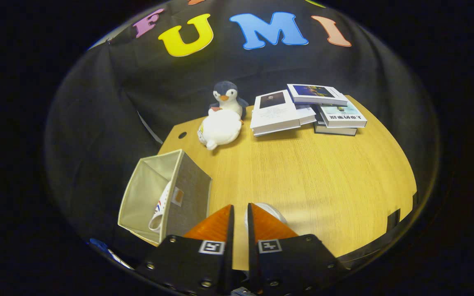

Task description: Open the storage box then place both shoes into the box .Put the left shoe in first, then the right shoe, with the right side of both shoes facing outward in a uniform manner.

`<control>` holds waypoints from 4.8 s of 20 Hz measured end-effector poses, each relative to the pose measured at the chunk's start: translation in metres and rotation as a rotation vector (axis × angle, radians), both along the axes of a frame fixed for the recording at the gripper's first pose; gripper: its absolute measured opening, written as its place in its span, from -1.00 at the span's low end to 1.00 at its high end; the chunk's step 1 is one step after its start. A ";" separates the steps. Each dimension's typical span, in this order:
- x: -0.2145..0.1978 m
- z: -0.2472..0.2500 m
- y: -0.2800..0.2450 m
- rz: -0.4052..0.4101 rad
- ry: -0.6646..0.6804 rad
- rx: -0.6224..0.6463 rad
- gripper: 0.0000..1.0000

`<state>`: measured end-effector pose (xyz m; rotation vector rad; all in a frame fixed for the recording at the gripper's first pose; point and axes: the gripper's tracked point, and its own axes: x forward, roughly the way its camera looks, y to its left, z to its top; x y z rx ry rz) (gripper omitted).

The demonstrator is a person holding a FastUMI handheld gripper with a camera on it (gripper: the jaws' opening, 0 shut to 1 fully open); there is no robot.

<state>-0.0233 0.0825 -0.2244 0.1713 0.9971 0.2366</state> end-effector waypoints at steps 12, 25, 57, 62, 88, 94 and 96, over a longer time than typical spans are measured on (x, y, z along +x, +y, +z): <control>-0.062 -0.102 -0.059 0.126 0.243 -0.141 0.98; -0.074 -0.136 -0.065 0.135 0.380 -0.060 0.92; -0.026 -0.001 0.035 -0.085 0.228 0.294 -1.00; -0.011 0.031 0.087 -0.052 0.210 0.352 -1.00; 0.029 0.074 0.171 0.075 -0.054 0.208 0.95; 0.032 0.134 0.125 0.102 -0.271 0.170 0.95; 0.039 0.151 0.101 0.090 -0.351 0.147 0.95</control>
